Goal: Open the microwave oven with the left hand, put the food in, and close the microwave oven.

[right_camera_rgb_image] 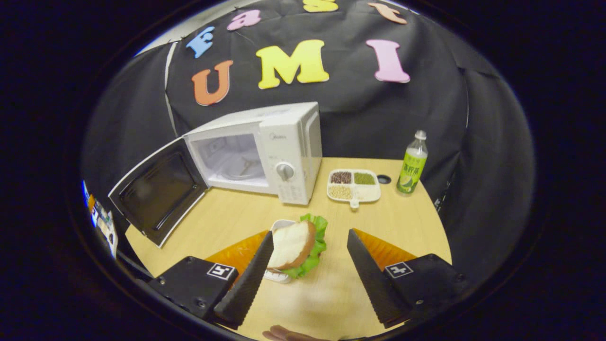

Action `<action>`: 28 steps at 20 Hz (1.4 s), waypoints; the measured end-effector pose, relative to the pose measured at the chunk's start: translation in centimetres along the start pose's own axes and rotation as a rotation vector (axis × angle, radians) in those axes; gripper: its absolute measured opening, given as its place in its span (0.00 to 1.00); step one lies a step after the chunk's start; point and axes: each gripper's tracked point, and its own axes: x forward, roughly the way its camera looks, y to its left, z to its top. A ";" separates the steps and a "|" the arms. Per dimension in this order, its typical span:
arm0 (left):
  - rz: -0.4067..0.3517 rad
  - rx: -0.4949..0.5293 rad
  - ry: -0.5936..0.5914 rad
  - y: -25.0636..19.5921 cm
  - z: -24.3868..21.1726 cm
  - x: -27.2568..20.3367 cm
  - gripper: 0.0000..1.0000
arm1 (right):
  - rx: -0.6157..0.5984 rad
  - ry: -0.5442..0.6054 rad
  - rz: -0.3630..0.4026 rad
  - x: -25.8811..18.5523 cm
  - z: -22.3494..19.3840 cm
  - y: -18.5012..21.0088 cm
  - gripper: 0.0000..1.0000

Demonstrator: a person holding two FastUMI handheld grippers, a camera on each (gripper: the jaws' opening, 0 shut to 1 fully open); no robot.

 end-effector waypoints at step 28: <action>-0.105 -0.027 -0.101 -3.8 4.3 -9.8 0.87 | 0.178 0.112 0.206 -2.5 0.2 3.4 0.35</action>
